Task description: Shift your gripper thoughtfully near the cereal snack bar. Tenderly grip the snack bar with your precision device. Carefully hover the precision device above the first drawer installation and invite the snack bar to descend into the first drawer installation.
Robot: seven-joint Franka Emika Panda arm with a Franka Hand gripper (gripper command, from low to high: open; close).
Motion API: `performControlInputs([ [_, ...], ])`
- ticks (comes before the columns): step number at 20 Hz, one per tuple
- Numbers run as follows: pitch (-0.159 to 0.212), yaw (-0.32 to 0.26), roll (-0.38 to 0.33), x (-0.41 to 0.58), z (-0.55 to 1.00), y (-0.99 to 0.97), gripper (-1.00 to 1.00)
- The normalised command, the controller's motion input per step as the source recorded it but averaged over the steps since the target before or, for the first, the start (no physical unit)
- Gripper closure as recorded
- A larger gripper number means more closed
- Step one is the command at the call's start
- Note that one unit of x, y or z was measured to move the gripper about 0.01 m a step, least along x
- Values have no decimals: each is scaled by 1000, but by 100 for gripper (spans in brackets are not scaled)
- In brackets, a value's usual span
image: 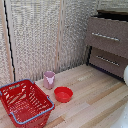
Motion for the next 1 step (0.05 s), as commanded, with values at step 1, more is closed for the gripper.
performControlInputs([
  [1,0,0,0,183,117,146,-100],
])
